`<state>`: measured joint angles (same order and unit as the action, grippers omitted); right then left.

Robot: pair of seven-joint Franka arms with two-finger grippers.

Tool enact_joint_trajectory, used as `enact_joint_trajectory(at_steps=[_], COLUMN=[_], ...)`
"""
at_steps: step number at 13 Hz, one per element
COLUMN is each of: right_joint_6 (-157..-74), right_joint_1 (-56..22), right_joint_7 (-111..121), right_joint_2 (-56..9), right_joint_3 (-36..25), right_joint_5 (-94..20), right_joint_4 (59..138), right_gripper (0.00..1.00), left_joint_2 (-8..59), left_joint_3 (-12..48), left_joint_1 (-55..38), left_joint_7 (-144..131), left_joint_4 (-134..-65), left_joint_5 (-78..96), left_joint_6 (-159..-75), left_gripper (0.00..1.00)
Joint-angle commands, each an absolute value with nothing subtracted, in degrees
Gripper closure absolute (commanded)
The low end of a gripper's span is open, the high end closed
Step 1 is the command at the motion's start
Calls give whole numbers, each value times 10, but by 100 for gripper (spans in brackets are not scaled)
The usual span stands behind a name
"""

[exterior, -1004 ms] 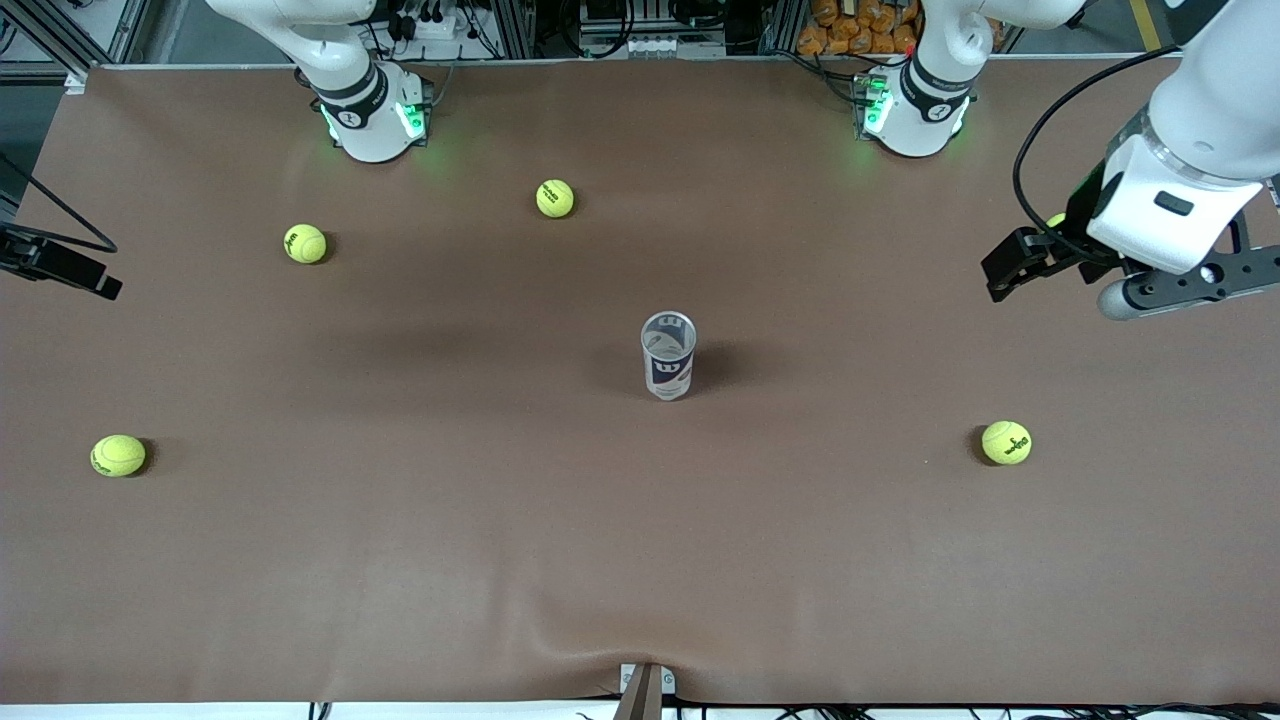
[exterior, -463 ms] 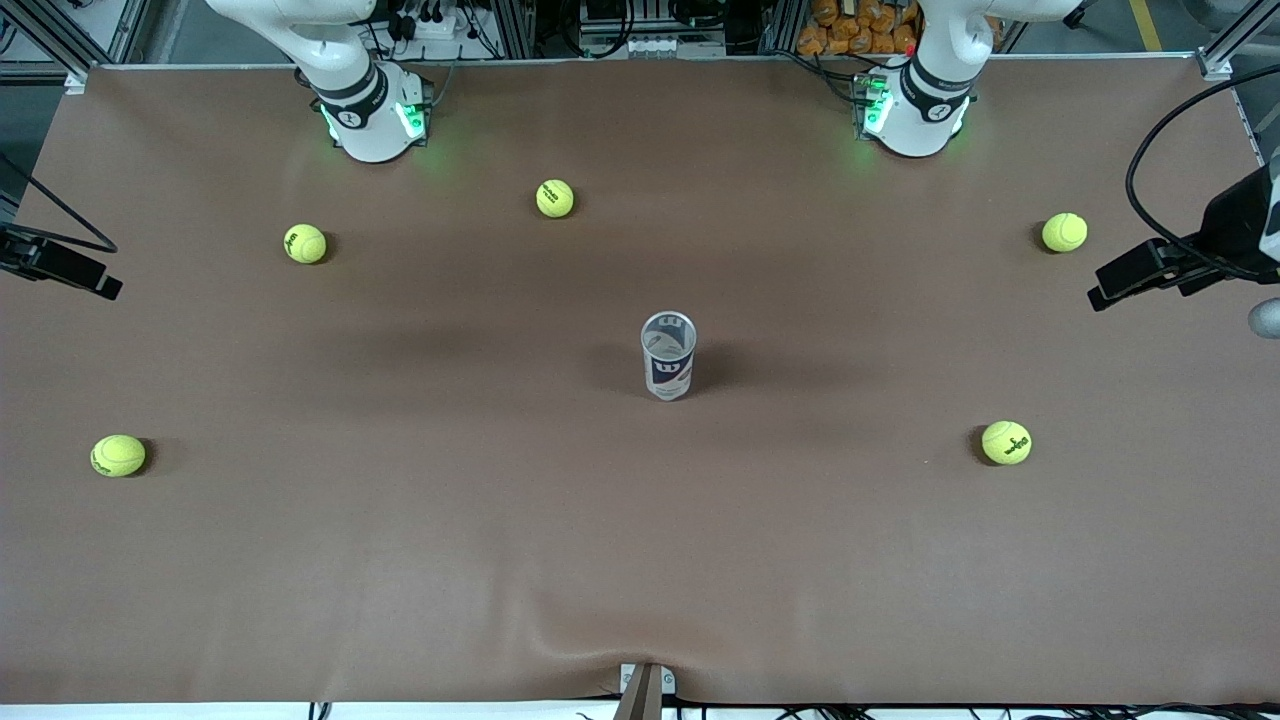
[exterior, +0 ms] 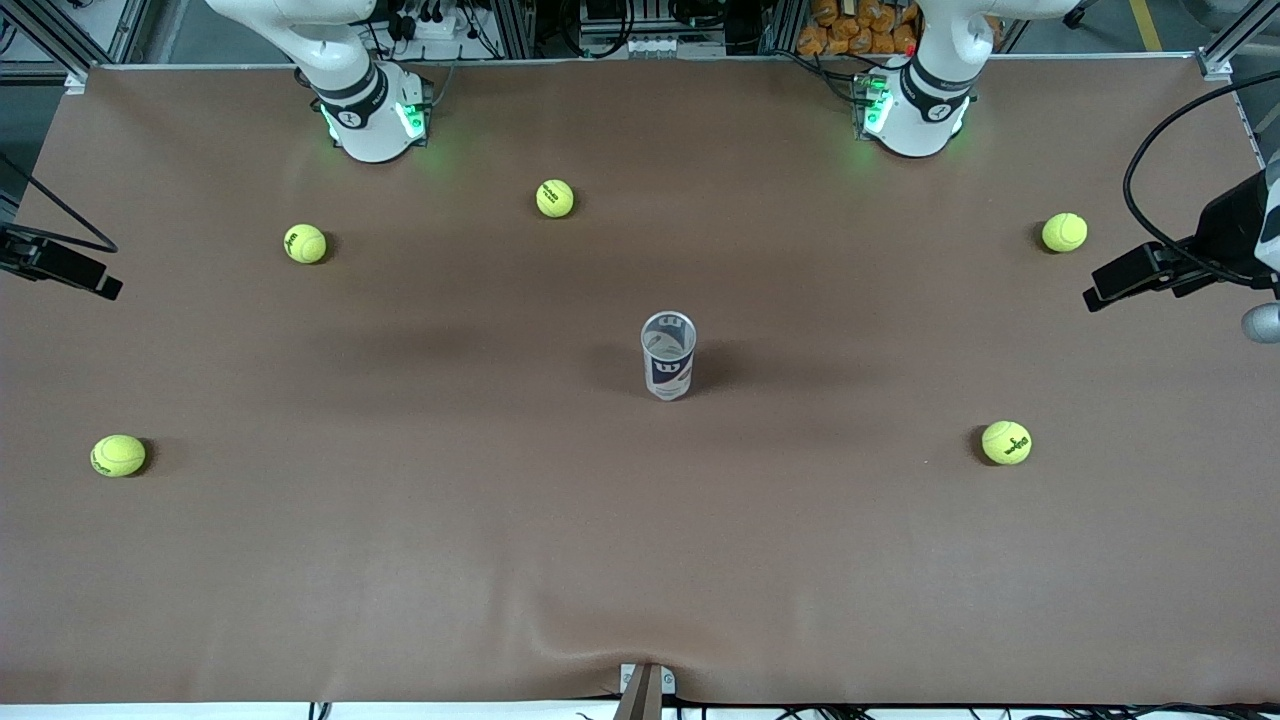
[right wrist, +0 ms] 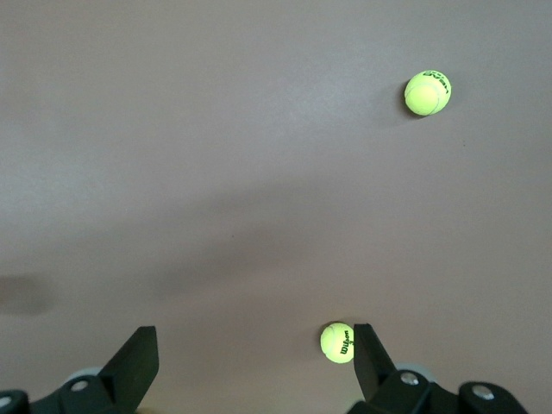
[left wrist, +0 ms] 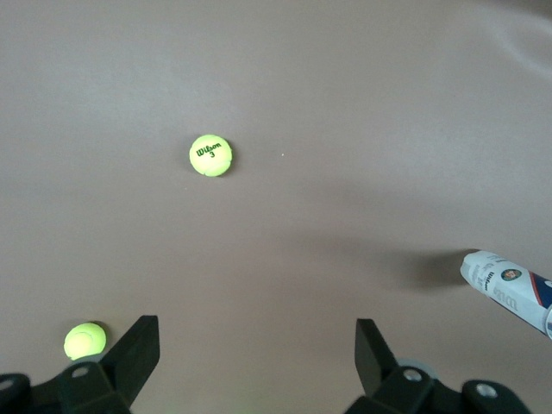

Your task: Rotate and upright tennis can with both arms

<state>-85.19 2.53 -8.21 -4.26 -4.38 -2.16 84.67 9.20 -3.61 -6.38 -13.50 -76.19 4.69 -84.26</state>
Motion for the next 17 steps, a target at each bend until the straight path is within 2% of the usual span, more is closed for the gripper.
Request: enact_joint_trajectory(at_steps=[1,2,4,5,9,12,17], right_joint_6=[-852,-852,-853,-854,-858,-858,-857], right_joint_1=[34,33,34,34,29,-4,7], right_joint_7=[-86,-86,-86,-86,-83,-30,-28], right_joint_2=[-41,-41,-41,-41,-40,-40,-39], right_joint_3=[-36,-36,-36,-36,-33,-26,-33], right_joint_5=[-25,-26,-26,-26,-19,35,28], right_joint_4=[843,843,842,843,843,843,837], right_gripper=[0,0,0,0,0,0,0], left_joint_2=[74,57,-7,-21,-18,-18,-16], left_joint_3=[29,29,30,30,26,31,31], left_joint_1=[-17,-18,-17,-16,5,9,25], left_joint_7=[-129,-129,-129,-130,-125,-122,-47], left_joint_4=[-780,-807,-913,-933,-935,-932,-929], left_joint_5=[13,13,13,14,13,13,13], left_joint_6=[-852,-867,-937,-946,-947,-947,-949], left_gripper=[0,0,0,0,0,0,0])
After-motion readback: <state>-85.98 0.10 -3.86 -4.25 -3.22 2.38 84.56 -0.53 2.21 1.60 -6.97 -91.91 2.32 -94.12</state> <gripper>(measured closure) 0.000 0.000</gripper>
